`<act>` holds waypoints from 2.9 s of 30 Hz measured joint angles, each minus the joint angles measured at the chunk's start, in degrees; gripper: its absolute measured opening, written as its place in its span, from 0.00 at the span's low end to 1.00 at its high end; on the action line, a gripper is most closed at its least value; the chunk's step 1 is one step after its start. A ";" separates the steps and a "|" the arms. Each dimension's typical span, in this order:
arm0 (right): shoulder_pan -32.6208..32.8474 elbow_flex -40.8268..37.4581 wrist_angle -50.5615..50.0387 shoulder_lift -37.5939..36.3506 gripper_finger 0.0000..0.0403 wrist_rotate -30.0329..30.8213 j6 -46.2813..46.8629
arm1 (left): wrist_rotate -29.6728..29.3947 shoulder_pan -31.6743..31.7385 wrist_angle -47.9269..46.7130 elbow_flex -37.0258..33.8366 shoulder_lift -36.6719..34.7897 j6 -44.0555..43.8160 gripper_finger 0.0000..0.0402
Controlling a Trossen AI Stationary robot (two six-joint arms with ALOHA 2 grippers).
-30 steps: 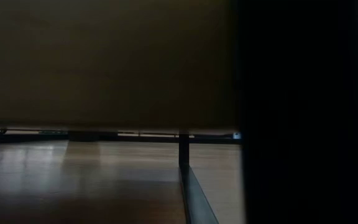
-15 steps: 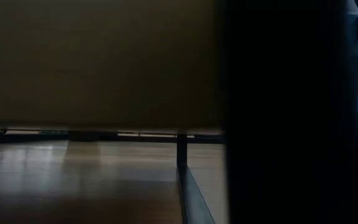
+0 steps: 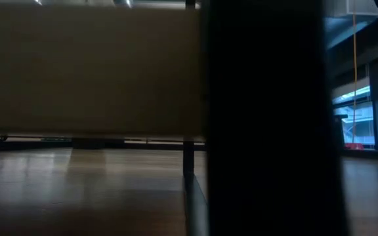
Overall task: Pick and place medicine bottles onto shelf by color
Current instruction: Put the pink pill bottle on the shelf aligned with the other pink pill bottles, then put the green pill bottle on the shelf aligned with the other green pill bottles
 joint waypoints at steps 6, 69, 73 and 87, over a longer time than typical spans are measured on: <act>0.00 0.00 0.00 0.00 0.52 0.00 0.01 | 0.08 0.00 -0.07 0.00 0.00 0.03 0.25; -0.02 0.00 0.00 0.00 0.52 0.02 0.02 | 2.00 0.00 0.78 0.11 -10.66 1.61 0.41; 0.00 0.00 0.00 0.00 0.52 0.01 0.02 | 1.95 0.00 -0.30 0.11 -11.90 2.23 0.41; -0.01 0.00 0.00 0.00 0.52 0.02 0.02 | -2.86 0.04 -2.74 0.13 -18.36 4.79 0.41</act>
